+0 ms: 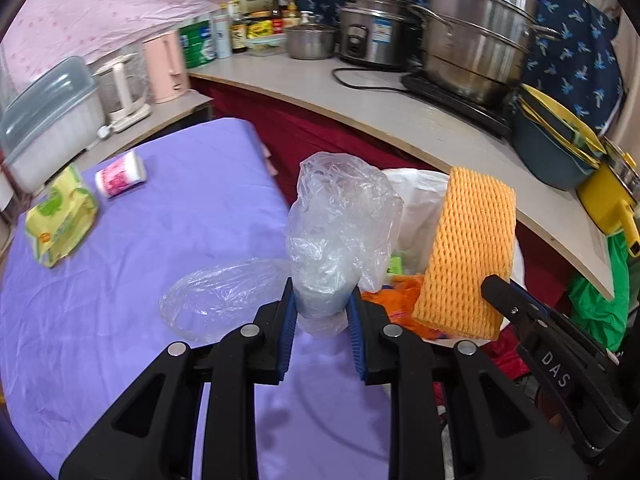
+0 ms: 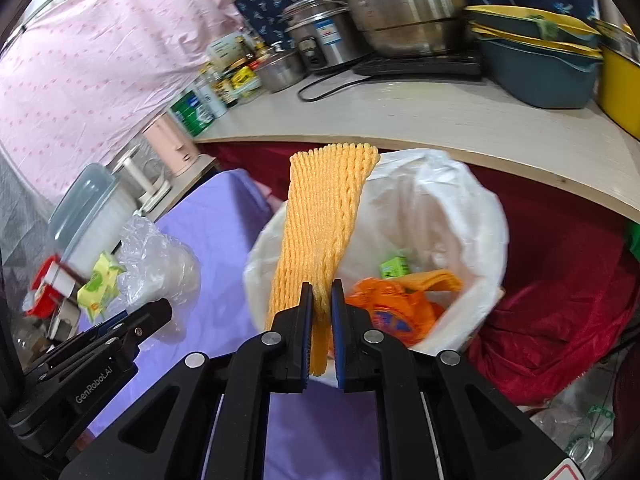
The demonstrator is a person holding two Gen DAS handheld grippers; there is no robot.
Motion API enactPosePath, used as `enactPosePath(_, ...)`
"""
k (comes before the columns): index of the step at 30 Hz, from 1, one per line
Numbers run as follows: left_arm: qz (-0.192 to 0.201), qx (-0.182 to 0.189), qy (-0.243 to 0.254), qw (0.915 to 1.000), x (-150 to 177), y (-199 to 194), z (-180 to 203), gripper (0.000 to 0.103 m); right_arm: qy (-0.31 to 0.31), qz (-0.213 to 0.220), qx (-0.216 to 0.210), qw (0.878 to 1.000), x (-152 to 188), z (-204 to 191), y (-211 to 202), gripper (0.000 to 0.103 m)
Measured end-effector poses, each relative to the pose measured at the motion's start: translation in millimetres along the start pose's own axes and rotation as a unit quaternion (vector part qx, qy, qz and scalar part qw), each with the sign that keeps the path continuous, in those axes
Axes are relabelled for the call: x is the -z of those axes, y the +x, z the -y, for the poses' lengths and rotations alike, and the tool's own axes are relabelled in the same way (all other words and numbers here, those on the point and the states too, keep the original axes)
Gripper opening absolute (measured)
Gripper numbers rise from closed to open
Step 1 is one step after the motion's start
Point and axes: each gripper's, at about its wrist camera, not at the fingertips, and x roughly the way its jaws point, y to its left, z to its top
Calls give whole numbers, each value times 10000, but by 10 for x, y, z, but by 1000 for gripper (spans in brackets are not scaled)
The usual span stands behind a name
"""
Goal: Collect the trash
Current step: 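Carry the clear bag and mesh sleeve over the bin with both grippers, then open both grippers to drop the clear bag and sleeve into the bin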
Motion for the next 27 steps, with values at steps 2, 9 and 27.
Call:
enactPosePath(2, -53, 107, 117, 9999, -28, 69, 149, 23, 98, 31, 93, 9999, -31, 141, -17, 9)
enactPosePath(9, -160, 403, 390, 9983, -104, 290, 502, 24, 362, 77, 335, 9988, -100, 485, -14, 9)
enactPosePath(27, -298, 429, 255, 9983, -144, 590, 433, 69, 446, -34, 422, 9981, -113, 507, 259, 14)
